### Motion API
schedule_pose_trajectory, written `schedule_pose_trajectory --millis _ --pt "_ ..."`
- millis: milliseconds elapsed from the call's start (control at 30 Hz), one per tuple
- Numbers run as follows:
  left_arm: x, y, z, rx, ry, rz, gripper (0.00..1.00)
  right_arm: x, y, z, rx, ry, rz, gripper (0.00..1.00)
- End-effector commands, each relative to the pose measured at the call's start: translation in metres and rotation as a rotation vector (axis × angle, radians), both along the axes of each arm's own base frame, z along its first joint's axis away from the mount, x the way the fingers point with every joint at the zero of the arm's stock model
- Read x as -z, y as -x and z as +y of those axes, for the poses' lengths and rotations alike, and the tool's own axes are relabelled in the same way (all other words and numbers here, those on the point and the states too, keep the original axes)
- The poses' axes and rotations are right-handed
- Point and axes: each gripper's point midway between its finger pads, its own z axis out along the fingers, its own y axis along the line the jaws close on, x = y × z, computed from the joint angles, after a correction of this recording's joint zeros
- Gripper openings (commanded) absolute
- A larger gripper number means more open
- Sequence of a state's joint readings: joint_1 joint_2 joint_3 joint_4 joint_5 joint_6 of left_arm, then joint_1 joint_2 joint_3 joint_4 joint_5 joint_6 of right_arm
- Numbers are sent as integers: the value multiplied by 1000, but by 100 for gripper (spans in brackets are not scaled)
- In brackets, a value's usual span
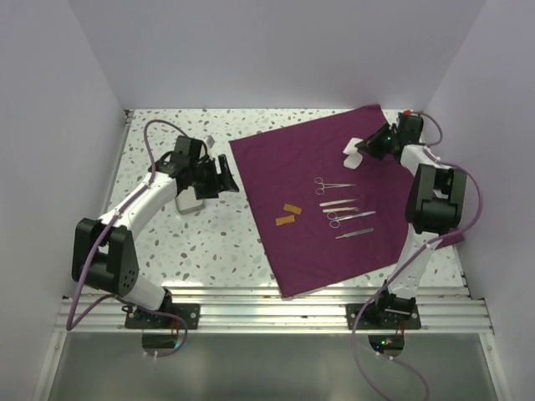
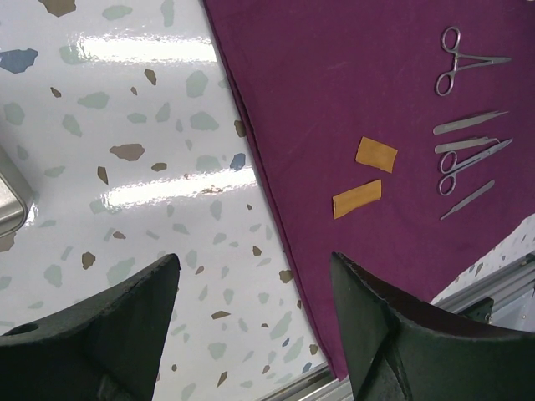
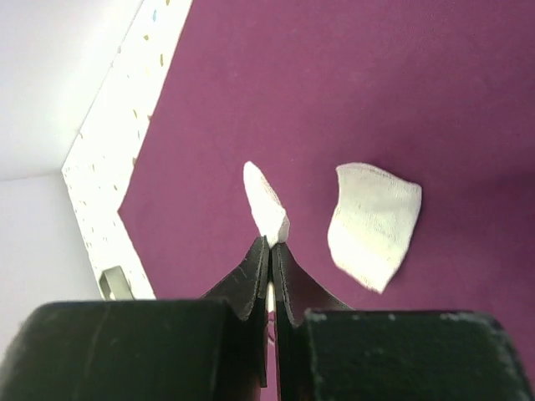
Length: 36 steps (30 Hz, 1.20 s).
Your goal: Prepare the surgical pack
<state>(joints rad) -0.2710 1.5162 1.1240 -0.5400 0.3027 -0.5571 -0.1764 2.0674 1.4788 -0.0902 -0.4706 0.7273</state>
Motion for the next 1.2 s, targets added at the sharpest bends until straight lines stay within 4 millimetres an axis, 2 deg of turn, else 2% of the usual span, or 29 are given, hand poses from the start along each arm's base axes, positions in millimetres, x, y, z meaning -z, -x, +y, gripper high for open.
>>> schedule_pose_trajectory --millis 0,333,600,867,1000,1033,1167 --pt "-17 -9 -6 10 20 -49 76 10 -13 0 -9 -9 24 0" --pt "-11 -6 -5 -3 20 -32 76 34 -3 -6 -47 -1 128 0" --pt "-10 -8 -8 0 28 -27 76 45 3 -8 -49 2 165 0" --pt "-8 -9 -9 6 34 -19 76 52 -2 -14 -35 31 178 0" --pt "-8 -8 -10 9 36 -17 75 50 -3 -17 -38 56 182 13" --pt "-7 -7 -10 10 36 -16 75 43 -4 -19 -31 71 173 19" --pt "-7 -7 -11 13 38 -15 75 36 6 -23 -33 108 197 22"
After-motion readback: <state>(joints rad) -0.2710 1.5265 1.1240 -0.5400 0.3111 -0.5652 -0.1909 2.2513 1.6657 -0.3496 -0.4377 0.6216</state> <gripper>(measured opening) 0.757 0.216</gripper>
